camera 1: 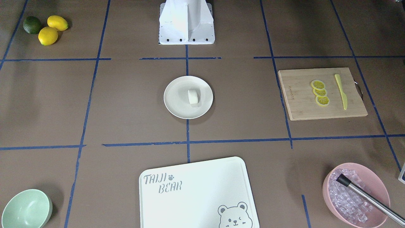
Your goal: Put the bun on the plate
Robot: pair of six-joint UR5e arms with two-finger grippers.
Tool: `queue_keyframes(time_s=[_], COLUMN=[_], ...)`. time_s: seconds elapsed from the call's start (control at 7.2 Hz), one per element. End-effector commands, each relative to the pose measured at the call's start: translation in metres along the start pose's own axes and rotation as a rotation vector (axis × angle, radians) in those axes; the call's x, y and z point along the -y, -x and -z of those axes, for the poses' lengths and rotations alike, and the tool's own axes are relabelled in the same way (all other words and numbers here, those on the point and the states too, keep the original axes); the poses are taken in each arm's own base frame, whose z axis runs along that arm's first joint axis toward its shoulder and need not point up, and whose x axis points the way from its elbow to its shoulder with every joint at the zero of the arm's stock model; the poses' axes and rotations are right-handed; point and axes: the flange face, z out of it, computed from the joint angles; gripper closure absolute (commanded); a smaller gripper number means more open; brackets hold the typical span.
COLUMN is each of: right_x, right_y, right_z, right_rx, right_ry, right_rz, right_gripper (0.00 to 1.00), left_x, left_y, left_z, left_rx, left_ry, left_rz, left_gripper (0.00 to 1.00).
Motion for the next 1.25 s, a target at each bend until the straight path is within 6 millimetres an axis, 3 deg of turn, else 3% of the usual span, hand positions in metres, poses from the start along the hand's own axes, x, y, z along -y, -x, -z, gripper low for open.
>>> queue_keyframes(time_s=[0.0,0.83,1.11], right_x=[0.000,-0.005,-0.042], right_y=[0.000,-0.009,-0.037], right_z=[0.000,0.007,0.015], right_rx=[0.000,-0.005,-0.006], right_ry=[-0.001,-0.014,-0.034], right_rz=[0.000,-0.026,-0.106], right_gripper=[0.00,0.00,0.00], left_x=[-0.015,-0.017,-0.020], left_y=[0.027,0.029,0.036], left_z=[-0.017,-0.013,-0.007], left_rx=[-0.005,0.002,0.025], left_ry=[0.032,0.025,0.017], left_rz=[0.063,0.068,0.080], left_gripper=[0.00,0.00,0.00])
